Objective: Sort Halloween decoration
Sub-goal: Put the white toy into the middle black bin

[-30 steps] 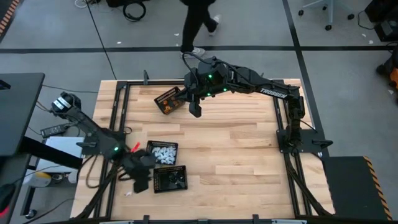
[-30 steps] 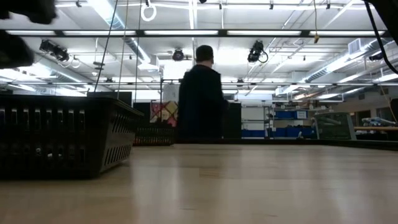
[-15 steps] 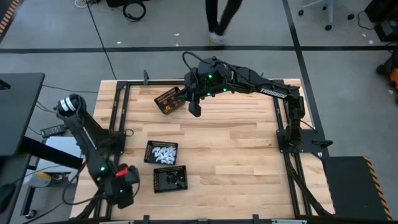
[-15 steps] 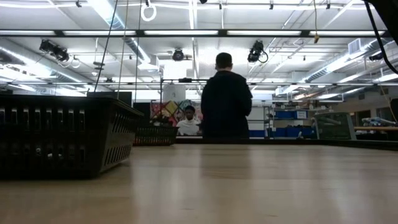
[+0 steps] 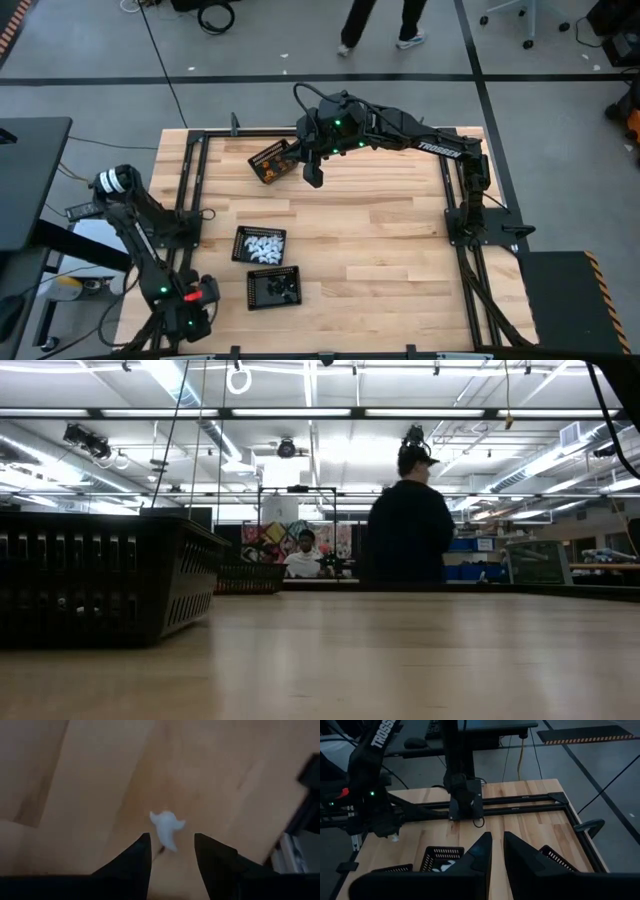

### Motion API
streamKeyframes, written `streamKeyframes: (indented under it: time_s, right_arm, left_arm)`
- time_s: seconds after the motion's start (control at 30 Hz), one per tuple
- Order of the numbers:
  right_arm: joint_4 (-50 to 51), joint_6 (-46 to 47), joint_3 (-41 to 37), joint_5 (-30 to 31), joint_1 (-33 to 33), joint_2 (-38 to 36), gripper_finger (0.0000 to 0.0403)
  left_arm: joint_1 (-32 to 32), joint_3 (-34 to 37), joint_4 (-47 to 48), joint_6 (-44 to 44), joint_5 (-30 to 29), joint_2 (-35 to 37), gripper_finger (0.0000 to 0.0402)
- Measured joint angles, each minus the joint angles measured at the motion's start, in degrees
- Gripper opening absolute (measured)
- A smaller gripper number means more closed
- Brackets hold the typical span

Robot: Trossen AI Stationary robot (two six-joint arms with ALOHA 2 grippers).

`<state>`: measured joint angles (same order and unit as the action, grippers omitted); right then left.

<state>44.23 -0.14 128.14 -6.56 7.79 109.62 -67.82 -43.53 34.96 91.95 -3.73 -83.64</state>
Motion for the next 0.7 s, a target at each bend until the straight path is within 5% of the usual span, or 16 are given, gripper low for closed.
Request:
streamKeyframes:
  time_s: [0.7]
  right_arm:
    - [0.0, 0.0, 0.0, 0.1, 0.0, 0.0, 0.0054]
  left_arm:
    - [2.1, -0.2, -0.4, 0.6, 1.9, -6.3, 0.0133]
